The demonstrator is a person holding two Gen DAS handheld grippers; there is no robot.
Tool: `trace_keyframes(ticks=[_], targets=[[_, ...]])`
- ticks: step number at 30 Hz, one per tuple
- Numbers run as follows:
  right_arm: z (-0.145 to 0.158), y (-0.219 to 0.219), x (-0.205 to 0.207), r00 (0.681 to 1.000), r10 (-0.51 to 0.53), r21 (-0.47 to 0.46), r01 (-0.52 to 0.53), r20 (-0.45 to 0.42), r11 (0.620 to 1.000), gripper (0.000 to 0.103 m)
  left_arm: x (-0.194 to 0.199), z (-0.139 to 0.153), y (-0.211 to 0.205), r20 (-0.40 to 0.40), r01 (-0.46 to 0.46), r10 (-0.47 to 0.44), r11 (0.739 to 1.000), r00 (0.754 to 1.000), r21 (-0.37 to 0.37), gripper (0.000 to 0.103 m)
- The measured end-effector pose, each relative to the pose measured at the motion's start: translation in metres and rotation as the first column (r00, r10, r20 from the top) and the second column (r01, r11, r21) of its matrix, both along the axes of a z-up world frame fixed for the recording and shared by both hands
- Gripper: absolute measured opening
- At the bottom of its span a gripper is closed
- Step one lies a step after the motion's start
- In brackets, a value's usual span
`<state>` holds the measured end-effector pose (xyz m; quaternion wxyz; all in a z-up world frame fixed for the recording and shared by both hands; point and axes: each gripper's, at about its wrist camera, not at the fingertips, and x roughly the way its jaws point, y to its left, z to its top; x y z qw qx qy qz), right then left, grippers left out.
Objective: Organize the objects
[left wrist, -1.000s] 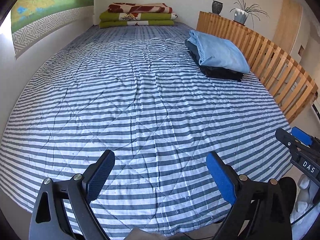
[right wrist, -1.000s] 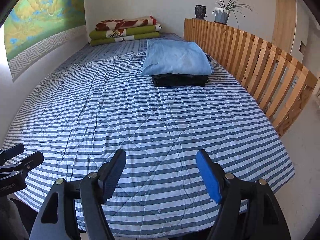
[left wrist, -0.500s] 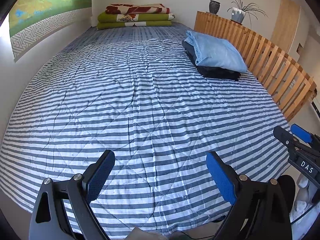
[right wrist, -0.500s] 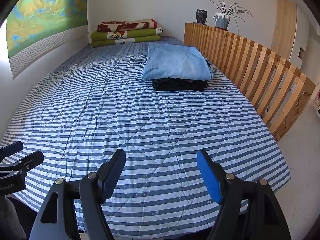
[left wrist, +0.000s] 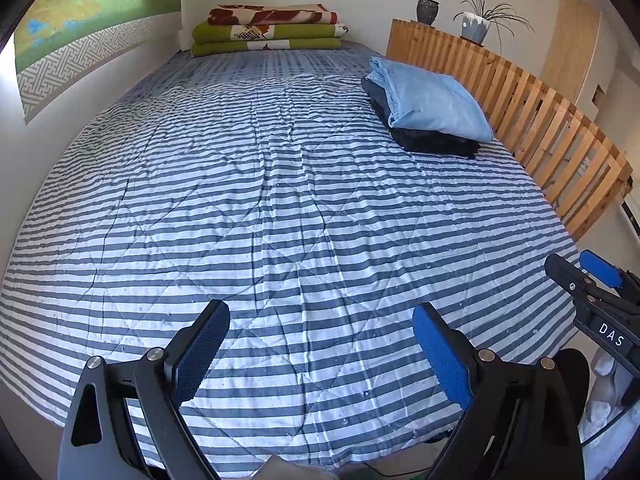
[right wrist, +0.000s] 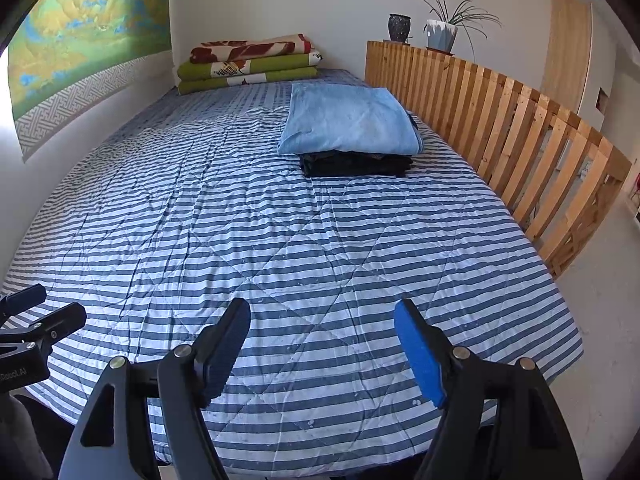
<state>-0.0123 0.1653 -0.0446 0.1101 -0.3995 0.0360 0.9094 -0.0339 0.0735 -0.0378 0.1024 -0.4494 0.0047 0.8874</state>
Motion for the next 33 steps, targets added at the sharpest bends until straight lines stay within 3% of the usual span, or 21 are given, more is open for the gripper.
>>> trace_keyframes(ticks=[33], targets=[[-0.0073, 0.008, -0.0033, 1.0, -0.008, -0.015, 0.008, 0.019, 1.0, 0.071, -0.0025, -0.005, -0.0021, 0.01, 0.006, -0.006, 1.0, 1.0, -0.002, 0.095]])
